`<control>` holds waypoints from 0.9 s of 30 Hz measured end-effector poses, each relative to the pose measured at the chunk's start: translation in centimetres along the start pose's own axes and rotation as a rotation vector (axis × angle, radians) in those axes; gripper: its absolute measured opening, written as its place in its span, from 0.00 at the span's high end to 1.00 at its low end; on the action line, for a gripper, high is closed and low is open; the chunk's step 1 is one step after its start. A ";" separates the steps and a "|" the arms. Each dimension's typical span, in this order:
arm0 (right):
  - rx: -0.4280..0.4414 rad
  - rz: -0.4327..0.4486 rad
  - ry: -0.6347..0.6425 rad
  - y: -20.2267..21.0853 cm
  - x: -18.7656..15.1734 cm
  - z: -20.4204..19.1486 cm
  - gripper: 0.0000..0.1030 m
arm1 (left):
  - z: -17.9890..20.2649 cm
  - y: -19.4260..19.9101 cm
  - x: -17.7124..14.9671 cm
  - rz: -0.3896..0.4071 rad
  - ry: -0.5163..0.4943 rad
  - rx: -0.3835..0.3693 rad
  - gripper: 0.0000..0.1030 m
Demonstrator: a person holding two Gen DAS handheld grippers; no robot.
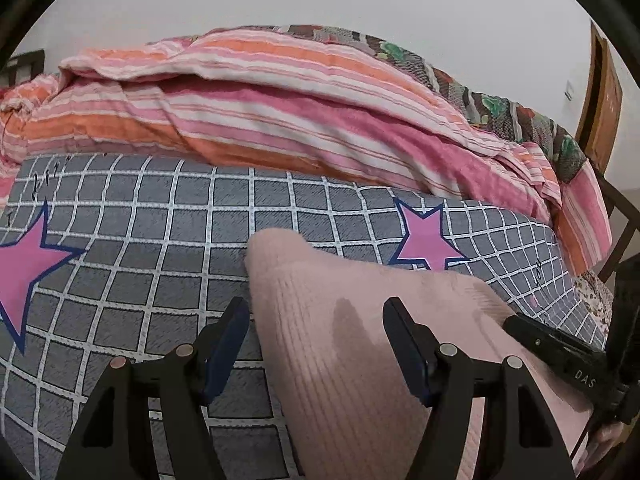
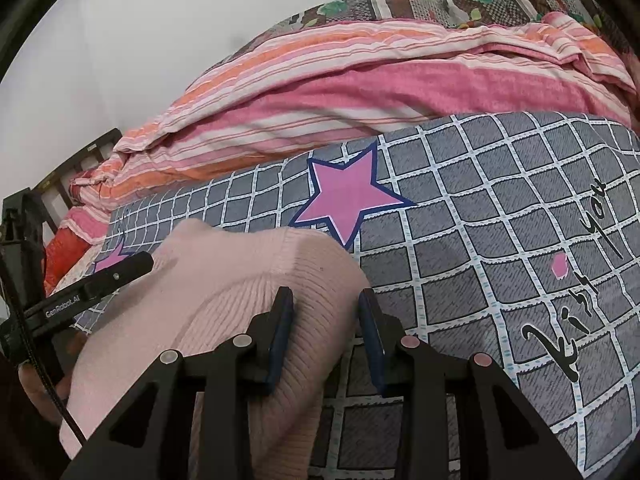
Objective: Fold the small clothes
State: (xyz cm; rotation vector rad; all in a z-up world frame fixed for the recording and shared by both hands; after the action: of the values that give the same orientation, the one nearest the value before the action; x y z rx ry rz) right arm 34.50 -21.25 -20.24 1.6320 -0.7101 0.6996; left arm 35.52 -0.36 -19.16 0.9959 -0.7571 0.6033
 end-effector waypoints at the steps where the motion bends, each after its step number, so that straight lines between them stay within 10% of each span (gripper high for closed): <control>1: -0.001 0.001 0.000 0.0 0.0 0.0 0.66 | 0.1 0.1 0.0 0.002 -0.007 0.002 0.35; 27: 0.068 -0.090 -0.147 4.0 -2.5 -0.4 0.66 | 2.1 1.4 -1.3 0.013 -0.020 -0.132 0.35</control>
State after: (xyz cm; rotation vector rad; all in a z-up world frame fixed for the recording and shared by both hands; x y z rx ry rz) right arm 29.83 -21.29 -19.57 1.7799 -0.7201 0.5480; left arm 33.10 -1.85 -18.80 0.8770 -0.8116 0.5475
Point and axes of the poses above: each gripper's, at about its wrist camera, not at the fingertips, and y roughly against the way its jaws point, z to its right, x to its top, the point moved 10 cm from there along -y, roughly the way its jaws point, and after that the axes turned 11 degrees about -x, right-handed, at the moved point
